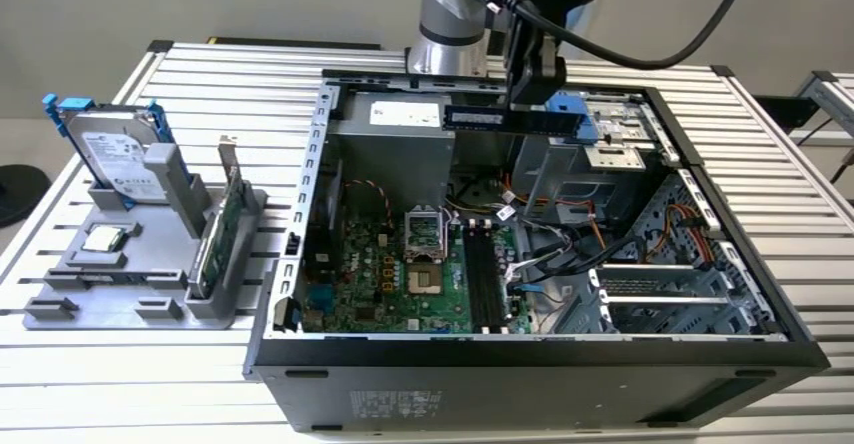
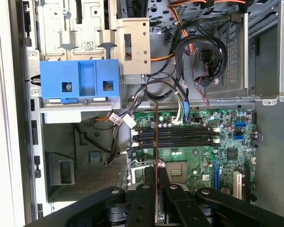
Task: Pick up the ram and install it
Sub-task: 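Insert the ram into the slot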
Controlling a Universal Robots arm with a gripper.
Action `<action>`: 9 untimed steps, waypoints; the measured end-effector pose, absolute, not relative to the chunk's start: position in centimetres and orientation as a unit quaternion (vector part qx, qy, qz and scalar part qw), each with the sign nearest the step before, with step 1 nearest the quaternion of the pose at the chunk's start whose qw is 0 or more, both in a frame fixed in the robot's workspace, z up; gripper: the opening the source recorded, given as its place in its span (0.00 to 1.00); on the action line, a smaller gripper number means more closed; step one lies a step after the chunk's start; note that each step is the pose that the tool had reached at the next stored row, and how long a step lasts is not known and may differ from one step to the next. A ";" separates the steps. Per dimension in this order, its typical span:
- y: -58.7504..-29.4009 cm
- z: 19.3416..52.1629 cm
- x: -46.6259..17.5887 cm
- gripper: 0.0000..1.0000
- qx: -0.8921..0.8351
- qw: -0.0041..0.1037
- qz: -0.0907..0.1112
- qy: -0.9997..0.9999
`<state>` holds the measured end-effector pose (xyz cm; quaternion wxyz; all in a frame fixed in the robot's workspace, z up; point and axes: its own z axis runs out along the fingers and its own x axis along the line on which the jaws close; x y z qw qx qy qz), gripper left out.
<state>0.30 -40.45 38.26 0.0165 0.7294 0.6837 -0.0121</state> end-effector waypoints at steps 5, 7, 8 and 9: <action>-40.4 38.3 0.3 0.00 0.729 0.017 -0.012 0.684; -40.4 38.3 0.3 0.00 0.729 0.017 -0.012 0.684; -40.4 38.3 0.3 0.00 0.729 0.017 -0.012 0.684; -40.4 38.3 0.3 0.00 0.729 0.017 -0.012 0.684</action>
